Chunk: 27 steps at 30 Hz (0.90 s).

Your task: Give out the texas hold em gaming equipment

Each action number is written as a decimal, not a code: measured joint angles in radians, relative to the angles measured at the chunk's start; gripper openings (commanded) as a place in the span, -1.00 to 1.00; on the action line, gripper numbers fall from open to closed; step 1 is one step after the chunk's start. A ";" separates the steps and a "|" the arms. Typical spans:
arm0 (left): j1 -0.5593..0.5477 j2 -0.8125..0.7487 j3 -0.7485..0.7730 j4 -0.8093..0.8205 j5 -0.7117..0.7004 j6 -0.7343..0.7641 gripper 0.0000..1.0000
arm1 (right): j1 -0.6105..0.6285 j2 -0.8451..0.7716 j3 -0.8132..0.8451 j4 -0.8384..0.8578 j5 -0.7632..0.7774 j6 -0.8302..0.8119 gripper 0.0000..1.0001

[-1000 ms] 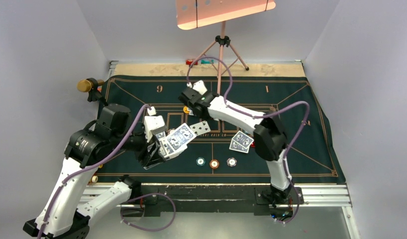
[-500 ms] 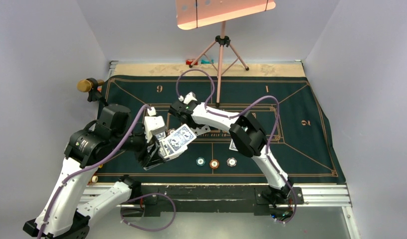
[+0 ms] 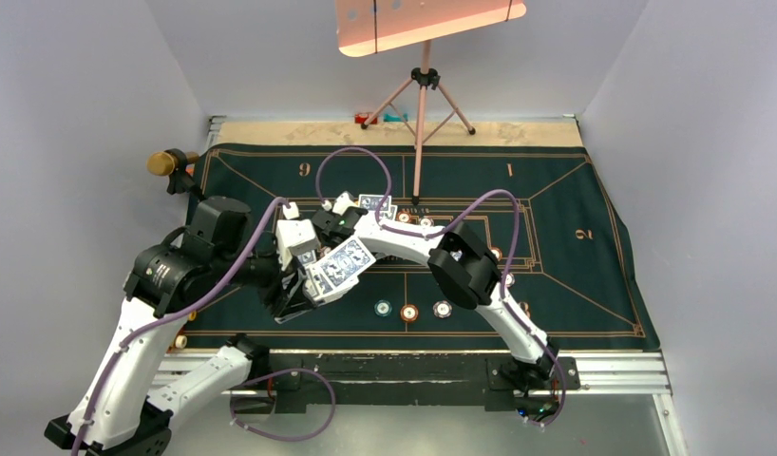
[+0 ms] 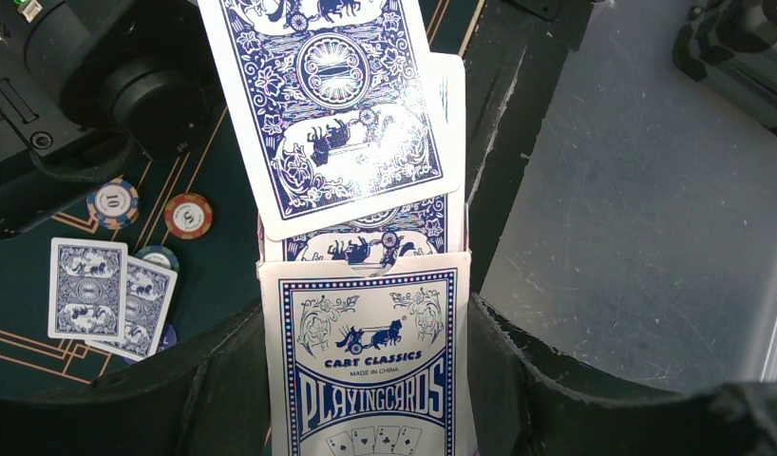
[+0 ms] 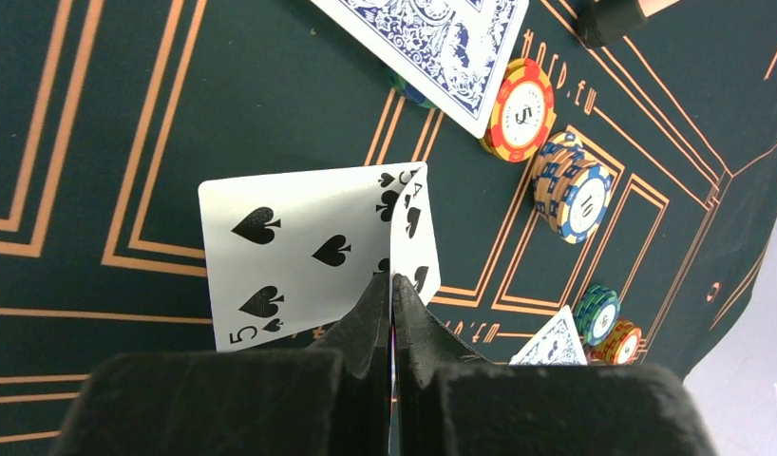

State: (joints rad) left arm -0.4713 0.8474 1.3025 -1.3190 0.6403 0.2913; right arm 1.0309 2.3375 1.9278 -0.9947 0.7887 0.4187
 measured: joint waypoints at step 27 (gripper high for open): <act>0.000 0.013 0.014 0.000 -0.001 0.000 -0.94 | 0.016 -0.116 -0.145 0.104 -0.217 -0.013 0.42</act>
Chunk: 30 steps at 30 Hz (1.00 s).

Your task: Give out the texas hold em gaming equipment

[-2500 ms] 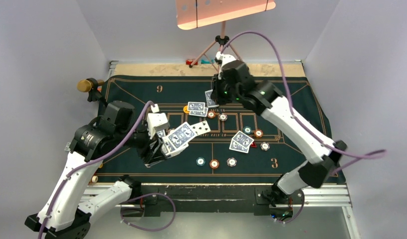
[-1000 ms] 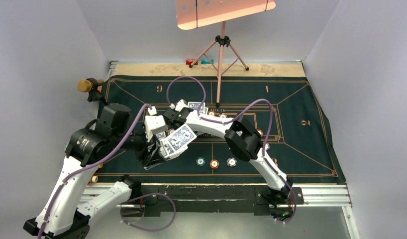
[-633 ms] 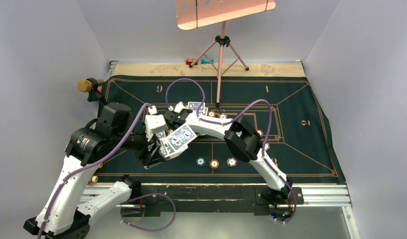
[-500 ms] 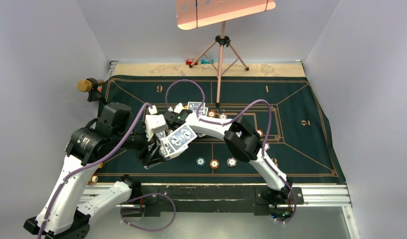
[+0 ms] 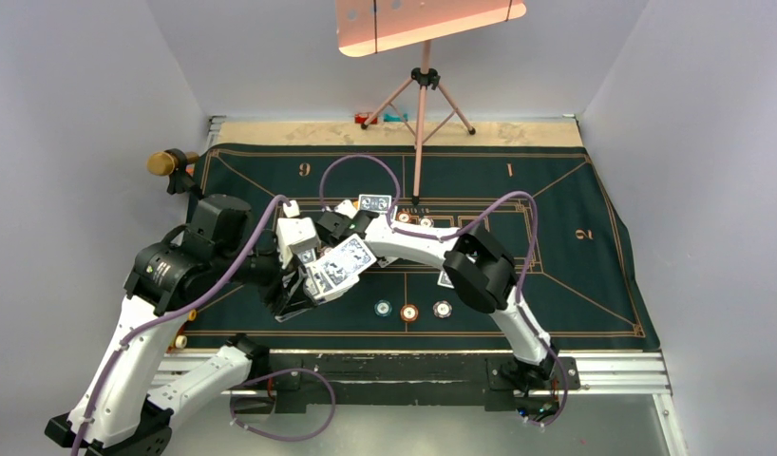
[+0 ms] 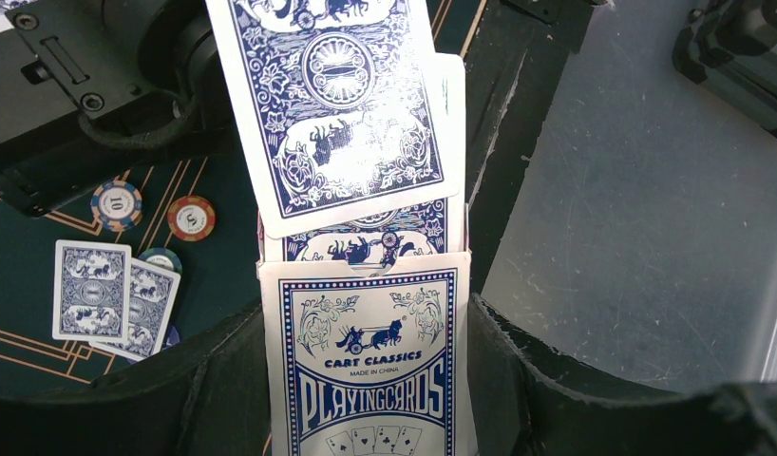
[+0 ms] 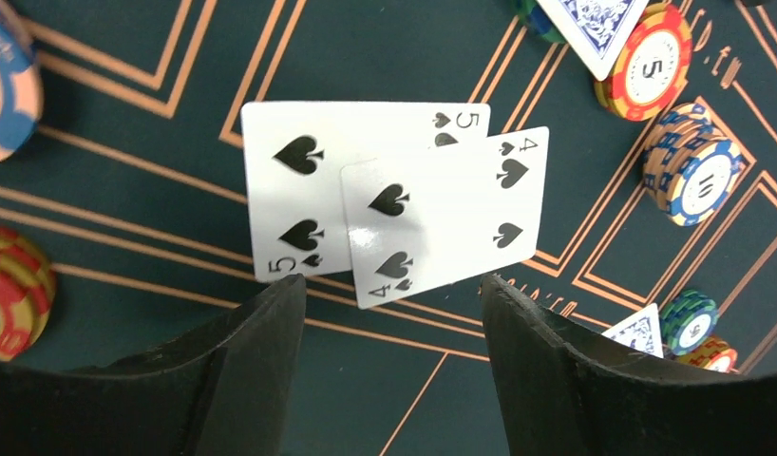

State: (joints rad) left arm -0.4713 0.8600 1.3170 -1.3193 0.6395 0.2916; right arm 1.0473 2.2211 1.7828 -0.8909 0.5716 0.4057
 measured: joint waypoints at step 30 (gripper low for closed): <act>0.000 -0.009 -0.001 -0.006 0.012 0.007 -0.95 | -0.275 -0.620 -0.188 0.103 -0.458 0.074 0.79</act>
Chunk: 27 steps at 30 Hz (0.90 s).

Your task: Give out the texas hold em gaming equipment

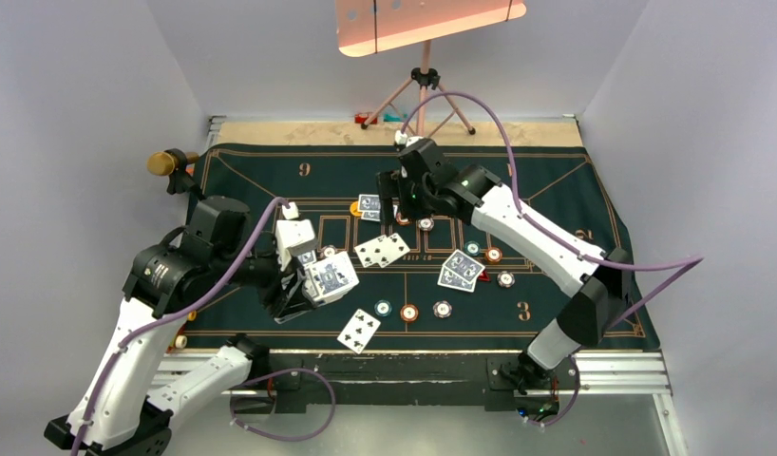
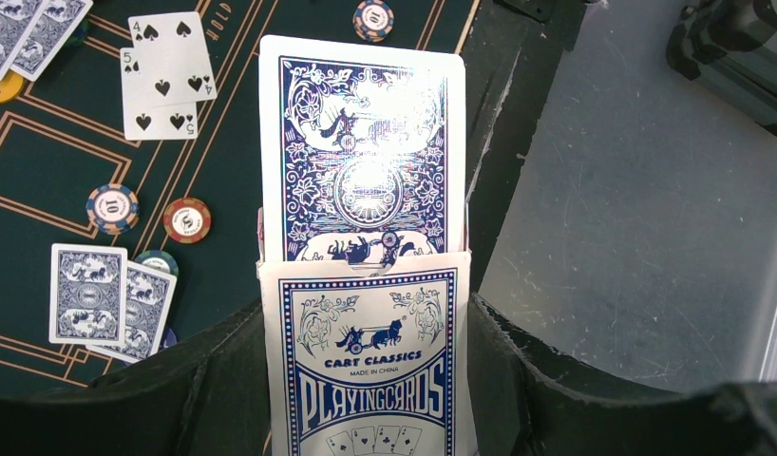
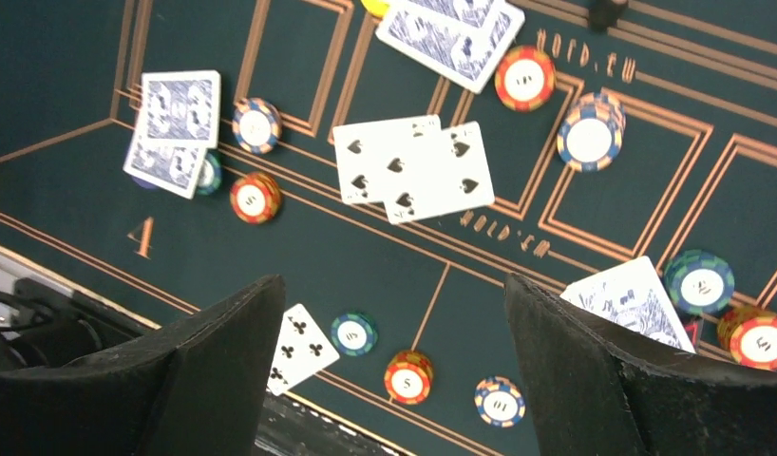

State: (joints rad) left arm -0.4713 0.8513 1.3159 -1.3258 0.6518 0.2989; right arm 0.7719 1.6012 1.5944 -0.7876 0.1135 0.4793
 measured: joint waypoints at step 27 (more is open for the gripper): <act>0.000 -0.002 -0.006 0.000 0.017 0.000 -0.96 | -0.014 -0.257 -0.171 0.260 -0.418 0.129 0.97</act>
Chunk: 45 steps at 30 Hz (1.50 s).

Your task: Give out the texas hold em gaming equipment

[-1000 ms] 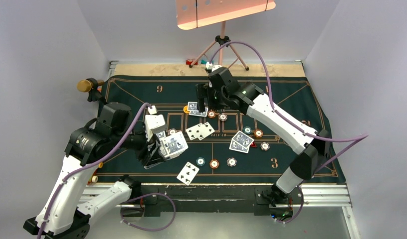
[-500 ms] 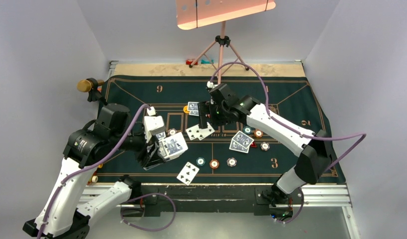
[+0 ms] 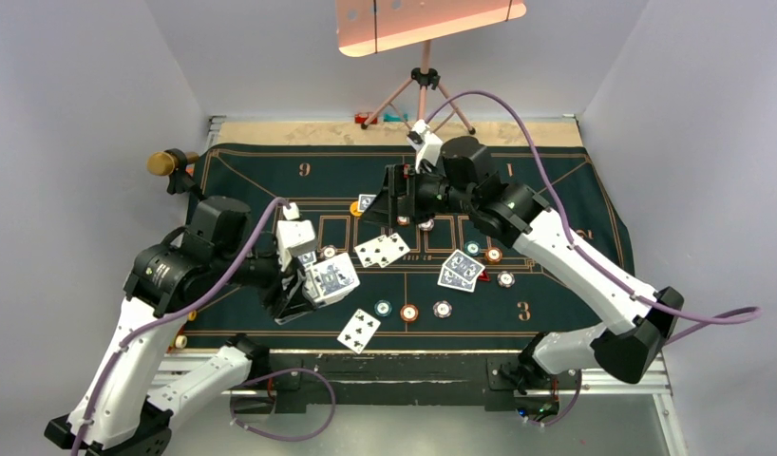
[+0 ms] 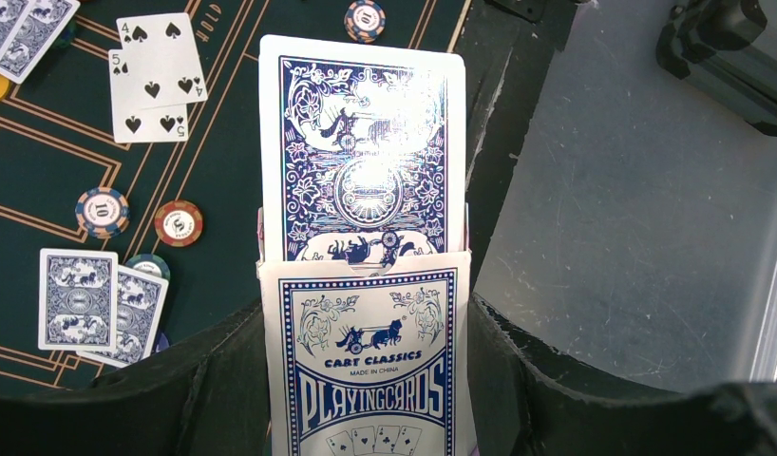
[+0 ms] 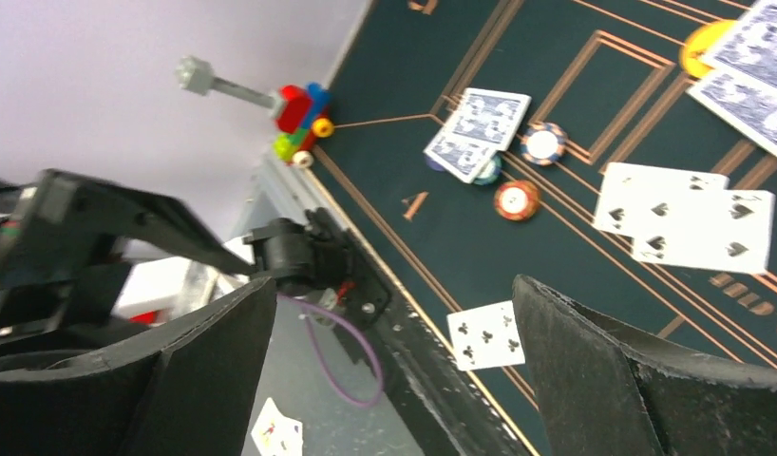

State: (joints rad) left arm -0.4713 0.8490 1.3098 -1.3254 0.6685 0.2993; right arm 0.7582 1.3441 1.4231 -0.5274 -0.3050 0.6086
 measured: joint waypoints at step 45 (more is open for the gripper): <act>0.000 0.113 -0.044 0.173 -0.049 -0.038 -1.00 | 0.081 0.137 -0.136 0.216 -0.291 0.089 0.64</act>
State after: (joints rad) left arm -0.4713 0.9623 1.2655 -1.1526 0.6197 0.2615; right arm 0.8394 1.4815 1.2869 -0.3119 -0.5961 0.6975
